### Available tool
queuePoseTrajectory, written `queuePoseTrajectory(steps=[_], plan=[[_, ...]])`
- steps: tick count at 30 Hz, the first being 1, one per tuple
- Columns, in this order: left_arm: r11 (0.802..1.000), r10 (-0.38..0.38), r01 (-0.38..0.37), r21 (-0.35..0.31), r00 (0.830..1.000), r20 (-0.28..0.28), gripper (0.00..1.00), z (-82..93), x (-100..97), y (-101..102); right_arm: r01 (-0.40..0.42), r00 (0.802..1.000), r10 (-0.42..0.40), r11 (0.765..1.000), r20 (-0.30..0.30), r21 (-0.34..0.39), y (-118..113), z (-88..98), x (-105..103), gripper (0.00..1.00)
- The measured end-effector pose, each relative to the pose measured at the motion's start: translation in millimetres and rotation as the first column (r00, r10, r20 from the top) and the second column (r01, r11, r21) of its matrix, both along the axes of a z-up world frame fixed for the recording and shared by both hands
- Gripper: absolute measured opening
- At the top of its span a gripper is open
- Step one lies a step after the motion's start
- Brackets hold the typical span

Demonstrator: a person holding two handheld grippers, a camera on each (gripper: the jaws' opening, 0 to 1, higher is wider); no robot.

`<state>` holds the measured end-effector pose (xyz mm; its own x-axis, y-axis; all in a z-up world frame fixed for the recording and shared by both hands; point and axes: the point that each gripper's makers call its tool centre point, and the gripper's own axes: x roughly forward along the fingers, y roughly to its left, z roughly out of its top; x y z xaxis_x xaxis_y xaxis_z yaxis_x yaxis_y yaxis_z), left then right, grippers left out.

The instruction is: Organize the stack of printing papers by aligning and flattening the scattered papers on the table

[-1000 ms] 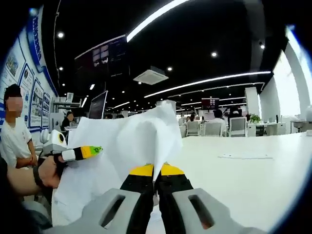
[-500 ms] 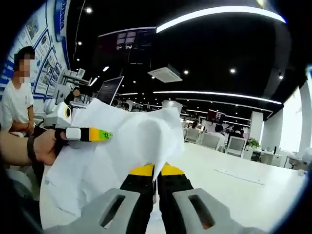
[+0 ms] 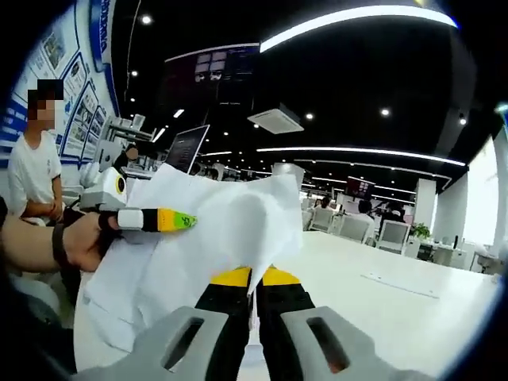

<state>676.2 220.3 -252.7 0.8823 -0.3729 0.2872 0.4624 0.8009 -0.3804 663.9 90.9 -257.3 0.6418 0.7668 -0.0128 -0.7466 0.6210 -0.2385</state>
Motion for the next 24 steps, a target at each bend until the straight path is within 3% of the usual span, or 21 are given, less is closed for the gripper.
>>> queuePoseTrajectory(steps=[24], plan=[[0.999, -0.028, 0.028, -0.022, 1.000, -0.003, 0.35, 2.2, -3.8, -7.4, -0.051, 0.999, 0.051, 0.998, 0.006, 0.041, 7.6, 5.5, -12.6, 0.00]])
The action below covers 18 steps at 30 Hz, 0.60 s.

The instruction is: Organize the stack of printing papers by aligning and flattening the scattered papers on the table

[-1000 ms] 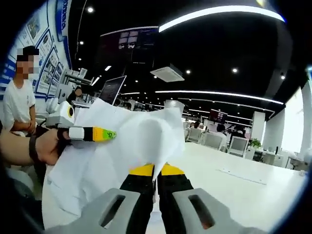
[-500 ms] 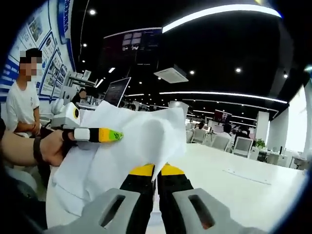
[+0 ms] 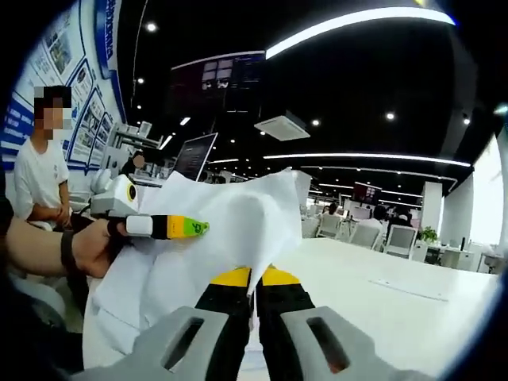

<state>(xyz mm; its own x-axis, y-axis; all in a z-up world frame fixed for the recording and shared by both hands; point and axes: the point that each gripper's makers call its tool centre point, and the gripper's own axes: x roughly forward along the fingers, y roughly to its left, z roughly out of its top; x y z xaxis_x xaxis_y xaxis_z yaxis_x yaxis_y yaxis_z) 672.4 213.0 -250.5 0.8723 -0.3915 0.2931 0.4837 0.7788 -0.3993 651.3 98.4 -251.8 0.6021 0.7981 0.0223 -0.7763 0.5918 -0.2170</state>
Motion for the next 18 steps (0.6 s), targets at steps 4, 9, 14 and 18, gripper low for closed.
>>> queuePoseTrajectory(steps=[4, 9, 14, 18], plan=[[1.000, -0.003, 0.003, -0.004, 1.000, 0.001, 0.36, 0.3, -0.1, 0.0, -0.014, 1.000, 0.014, 1.000, -0.002, -0.004, 5.3, -1.9, -4.3, 0.00], [1.000, -0.006, 0.006, -0.007, 1.000, 0.002, 0.37, 0.8, -0.1, -0.3, -0.031, 1.000, 0.030, 0.999, -0.004, -0.016, 11.9, -4.8, -9.3, 0.00], [1.000, -0.009, 0.009, -0.006, 1.000, 0.003, 0.38, 0.8, 0.6, -0.3, -0.049, 0.999, 0.049, 0.998, -0.007, -0.025, 17.6, -8.5, -15.4, 0.00], [1.000, -0.011, 0.011, -0.005, 1.000, 0.003, 0.38, 0.8, 0.9, -0.4, -0.063, 0.998, 0.062, 0.998, -0.009, -0.028, 21.5, -9.7, -18.8, 0.00]])
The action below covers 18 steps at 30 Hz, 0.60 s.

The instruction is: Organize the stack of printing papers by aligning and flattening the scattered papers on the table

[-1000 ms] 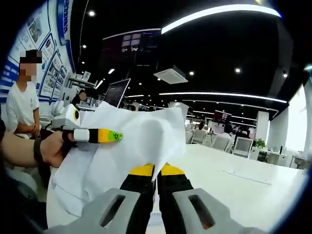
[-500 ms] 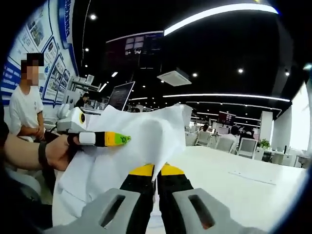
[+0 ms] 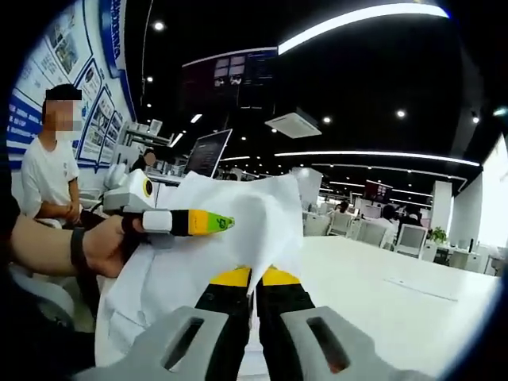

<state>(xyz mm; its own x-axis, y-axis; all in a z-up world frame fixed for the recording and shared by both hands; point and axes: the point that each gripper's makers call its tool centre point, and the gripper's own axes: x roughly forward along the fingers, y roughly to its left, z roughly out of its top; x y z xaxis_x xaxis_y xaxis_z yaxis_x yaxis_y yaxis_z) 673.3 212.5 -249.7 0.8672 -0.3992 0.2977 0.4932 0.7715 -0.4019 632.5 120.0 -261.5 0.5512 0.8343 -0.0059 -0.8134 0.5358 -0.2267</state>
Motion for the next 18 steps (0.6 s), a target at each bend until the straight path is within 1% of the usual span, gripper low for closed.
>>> queuePoseTrajectory(steps=[8, 11, 18], plan=[[1.000, 0.003, -0.003, 0.002, 1.000, 0.000, 0.37, -0.1, 0.0, 0.5, -0.022, 1.000, 0.022, 1.000, -0.004, -0.004, 5.9, -2.5, -4.5, 0.00], [1.000, 0.004, -0.004, 0.005, 1.000, -0.001, 0.37, -0.3, -0.2, 0.3, -0.033, 0.999, 0.033, 0.999, 0.003, -0.022, 11.7, -6.5, -8.1, 0.00], [1.000, 0.008, -0.008, 0.008, 1.000, -0.003, 0.36, -0.9, -0.5, 0.3, -0.036, 0.999, 0.036, 0.999, -0.006, -0.018, 10.4, -6.5, -6.3, 0.00]])
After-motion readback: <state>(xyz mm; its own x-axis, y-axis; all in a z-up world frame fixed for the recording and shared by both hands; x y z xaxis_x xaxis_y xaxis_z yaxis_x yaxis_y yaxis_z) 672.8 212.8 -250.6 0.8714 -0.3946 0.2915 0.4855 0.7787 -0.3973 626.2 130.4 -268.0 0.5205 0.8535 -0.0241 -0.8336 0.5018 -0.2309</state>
